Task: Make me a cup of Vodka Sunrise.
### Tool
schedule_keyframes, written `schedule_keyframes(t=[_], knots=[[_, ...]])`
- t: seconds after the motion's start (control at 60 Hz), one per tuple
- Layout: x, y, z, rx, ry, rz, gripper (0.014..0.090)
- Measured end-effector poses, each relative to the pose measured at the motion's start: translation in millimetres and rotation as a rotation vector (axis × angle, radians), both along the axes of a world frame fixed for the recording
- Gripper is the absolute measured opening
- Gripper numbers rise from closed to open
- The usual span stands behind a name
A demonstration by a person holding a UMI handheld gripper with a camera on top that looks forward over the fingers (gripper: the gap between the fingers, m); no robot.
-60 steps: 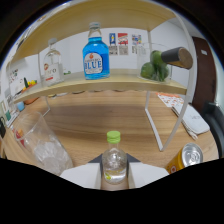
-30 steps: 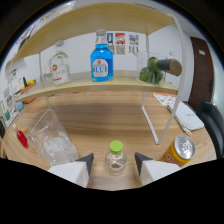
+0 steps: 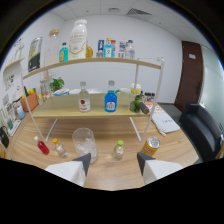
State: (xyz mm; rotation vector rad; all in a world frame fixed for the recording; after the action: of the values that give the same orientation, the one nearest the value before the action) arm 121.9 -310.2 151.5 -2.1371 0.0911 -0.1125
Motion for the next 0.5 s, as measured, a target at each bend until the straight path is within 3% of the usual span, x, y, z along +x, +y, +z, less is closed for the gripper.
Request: schedule_keyframes(t=[0.5], knots=[[-64,-25,6,-0.034,0.003,0.033,0.0862]])
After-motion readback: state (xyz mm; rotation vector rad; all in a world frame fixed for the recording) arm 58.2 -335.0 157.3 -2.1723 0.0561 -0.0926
